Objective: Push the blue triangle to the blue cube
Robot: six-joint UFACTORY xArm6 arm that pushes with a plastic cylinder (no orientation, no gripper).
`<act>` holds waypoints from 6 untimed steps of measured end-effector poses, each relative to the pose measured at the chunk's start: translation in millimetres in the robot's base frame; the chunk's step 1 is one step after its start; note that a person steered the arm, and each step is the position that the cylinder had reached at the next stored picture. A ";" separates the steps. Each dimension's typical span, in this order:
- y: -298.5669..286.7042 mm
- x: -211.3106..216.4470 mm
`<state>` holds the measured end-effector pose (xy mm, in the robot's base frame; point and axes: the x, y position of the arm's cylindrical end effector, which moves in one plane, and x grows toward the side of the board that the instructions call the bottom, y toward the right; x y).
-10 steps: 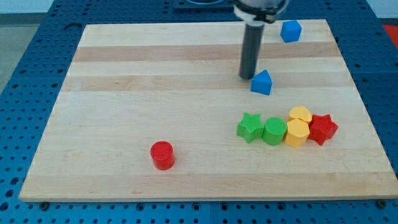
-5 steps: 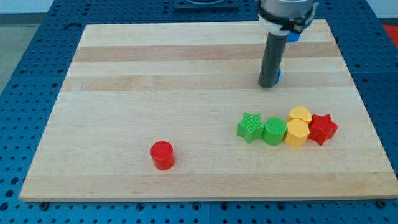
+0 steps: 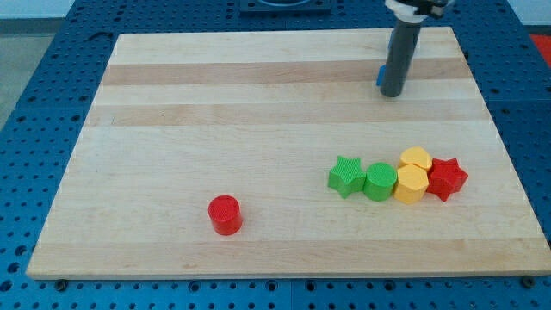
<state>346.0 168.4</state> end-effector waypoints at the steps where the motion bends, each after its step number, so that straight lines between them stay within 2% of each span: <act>1: 5.4 -16.4; 4: 5.3 -58.4; 6: 5.3 -60.0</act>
